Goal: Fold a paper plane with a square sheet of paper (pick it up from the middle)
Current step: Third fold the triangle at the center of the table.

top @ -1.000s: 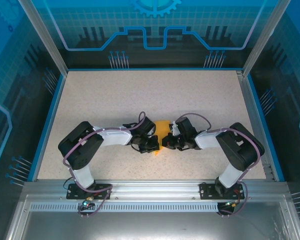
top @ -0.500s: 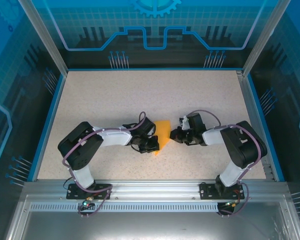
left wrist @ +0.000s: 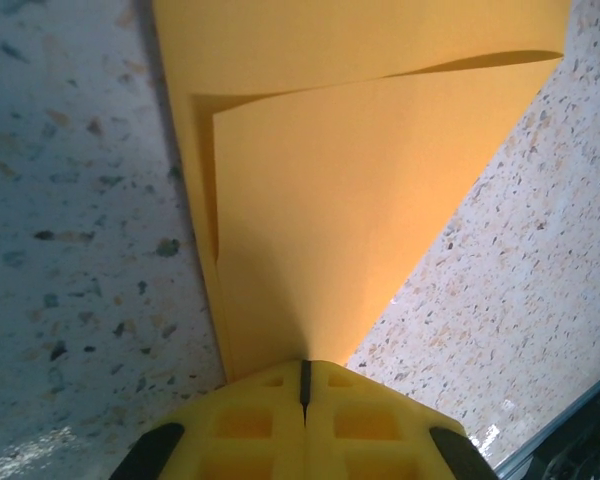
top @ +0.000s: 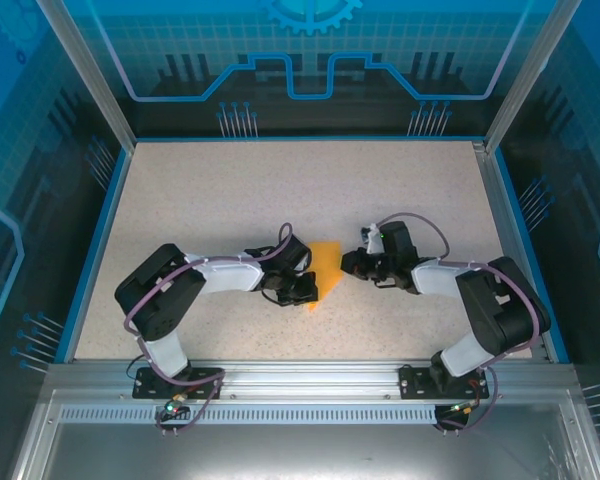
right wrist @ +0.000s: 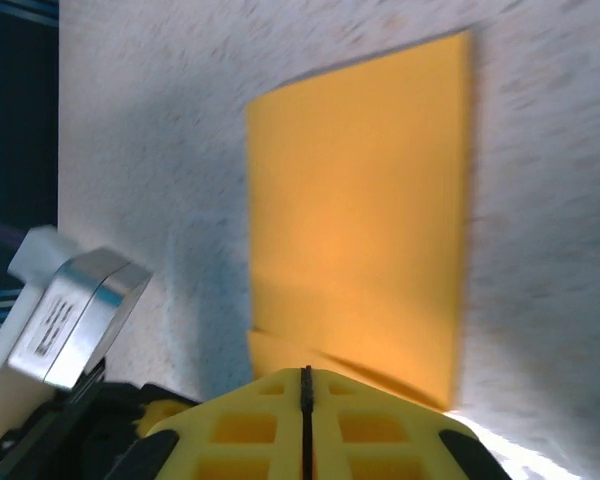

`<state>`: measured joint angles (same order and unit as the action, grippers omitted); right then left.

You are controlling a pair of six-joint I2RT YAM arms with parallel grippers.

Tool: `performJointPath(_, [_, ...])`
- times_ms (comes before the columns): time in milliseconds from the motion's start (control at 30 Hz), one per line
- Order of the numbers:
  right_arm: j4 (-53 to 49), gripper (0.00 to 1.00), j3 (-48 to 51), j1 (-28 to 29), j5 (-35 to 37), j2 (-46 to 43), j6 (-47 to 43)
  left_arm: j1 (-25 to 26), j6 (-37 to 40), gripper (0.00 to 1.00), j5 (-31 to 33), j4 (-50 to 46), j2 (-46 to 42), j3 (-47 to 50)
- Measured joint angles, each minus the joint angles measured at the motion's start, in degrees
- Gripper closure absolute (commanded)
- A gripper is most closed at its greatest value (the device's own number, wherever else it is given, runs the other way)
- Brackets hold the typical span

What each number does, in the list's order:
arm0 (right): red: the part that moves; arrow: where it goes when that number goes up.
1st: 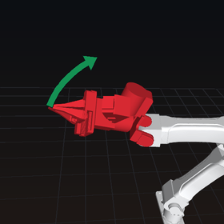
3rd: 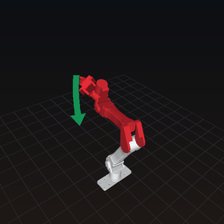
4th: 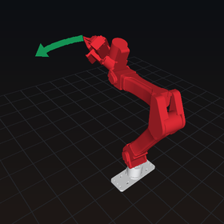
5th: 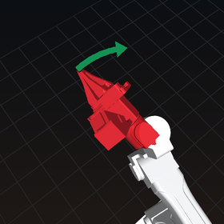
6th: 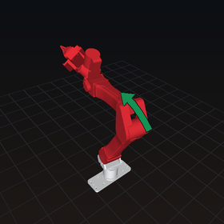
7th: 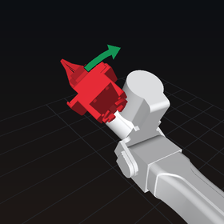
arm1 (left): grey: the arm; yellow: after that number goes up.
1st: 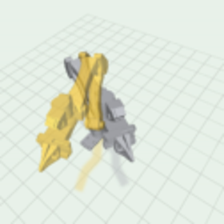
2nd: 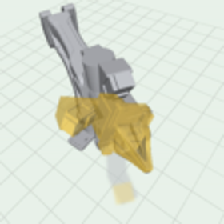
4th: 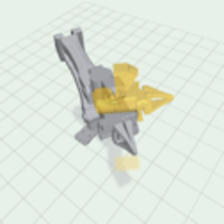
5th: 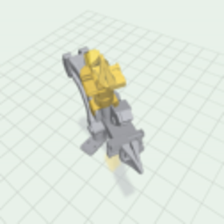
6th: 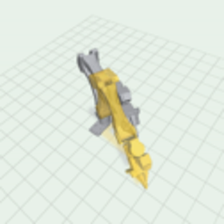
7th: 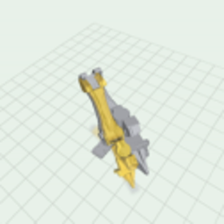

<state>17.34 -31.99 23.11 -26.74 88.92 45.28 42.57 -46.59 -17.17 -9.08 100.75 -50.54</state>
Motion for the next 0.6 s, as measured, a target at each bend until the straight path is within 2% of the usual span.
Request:
performJointPath(233, [-1.7, 0.92, -0.55, 5.81, 1.03, 1.29, 1.16, -0.02, 2.75, 0.95, 1.57, -2.75, -1.03, -0.04])
performJointPath(600, [-3.67, 0.93, -4.2, 6.51, 0.76, 7.89, 0.48, -0.02, 3.69, 0.94, 2.38, -4.02, -1.55, -0.07])
